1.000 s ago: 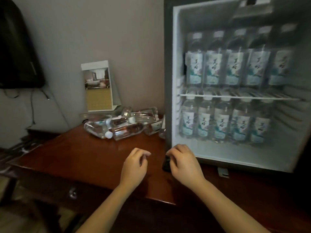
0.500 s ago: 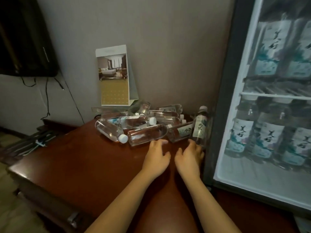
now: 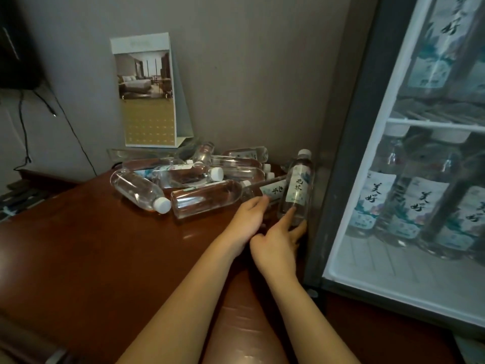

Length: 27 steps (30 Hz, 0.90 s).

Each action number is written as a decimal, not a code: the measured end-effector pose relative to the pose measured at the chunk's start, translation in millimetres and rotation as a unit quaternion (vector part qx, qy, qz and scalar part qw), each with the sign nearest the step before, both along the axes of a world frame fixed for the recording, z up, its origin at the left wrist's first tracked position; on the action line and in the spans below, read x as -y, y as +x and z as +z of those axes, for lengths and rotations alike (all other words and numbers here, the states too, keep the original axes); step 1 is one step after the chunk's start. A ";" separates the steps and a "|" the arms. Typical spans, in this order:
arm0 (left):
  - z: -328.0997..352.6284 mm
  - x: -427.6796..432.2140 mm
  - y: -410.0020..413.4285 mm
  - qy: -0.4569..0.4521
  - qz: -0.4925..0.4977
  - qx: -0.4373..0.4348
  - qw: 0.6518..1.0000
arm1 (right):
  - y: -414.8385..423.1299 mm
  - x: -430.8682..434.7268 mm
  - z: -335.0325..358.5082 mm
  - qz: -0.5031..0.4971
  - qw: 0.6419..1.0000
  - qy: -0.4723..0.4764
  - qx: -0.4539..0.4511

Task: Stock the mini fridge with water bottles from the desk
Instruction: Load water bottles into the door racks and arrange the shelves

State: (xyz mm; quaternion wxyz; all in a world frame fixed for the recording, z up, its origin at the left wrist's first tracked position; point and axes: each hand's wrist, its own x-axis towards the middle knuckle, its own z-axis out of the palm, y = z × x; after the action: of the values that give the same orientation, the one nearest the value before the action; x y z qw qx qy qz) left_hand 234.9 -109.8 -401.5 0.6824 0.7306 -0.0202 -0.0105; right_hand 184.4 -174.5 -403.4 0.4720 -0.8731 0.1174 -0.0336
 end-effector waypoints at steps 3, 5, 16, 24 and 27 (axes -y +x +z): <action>2.5 3.0 -3.0 -0.026 -0.056 -0.037 0.997 | -2.1 3.8 1.9 0.022 0.999 -0.011 0.039; 4.7 5.8 -4.4 -0.050 -0.067 -0.067 0.994 | -1.3 7.6 6.1 0.021 0.998 0.022 0.048; 8.9 -11.2 -4.4 -0.046 0.004 -0.098 0.994 | -7.6 7.4 8.5 0.038 0.995 0.088 0.022; 11.1 -22.6 -8.7 0.126 0.006 -0.073 0.989 | -10.5 8.7 7.3 0.019 0.979 0.189 0.075; 13.0 -30.8 -10.2 0.110 -0.047 -0.108 0.987 | -9.4 4.0 5.7 -0.007 0.974 0.217 0.059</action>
State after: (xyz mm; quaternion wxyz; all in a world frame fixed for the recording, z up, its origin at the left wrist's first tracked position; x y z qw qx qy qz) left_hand 224.7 -79.0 -388.5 0.5944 0.7943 0.0204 -0.1241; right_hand 175.1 -178.4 -397.7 0.6557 -0.7457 0.1003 -0.0617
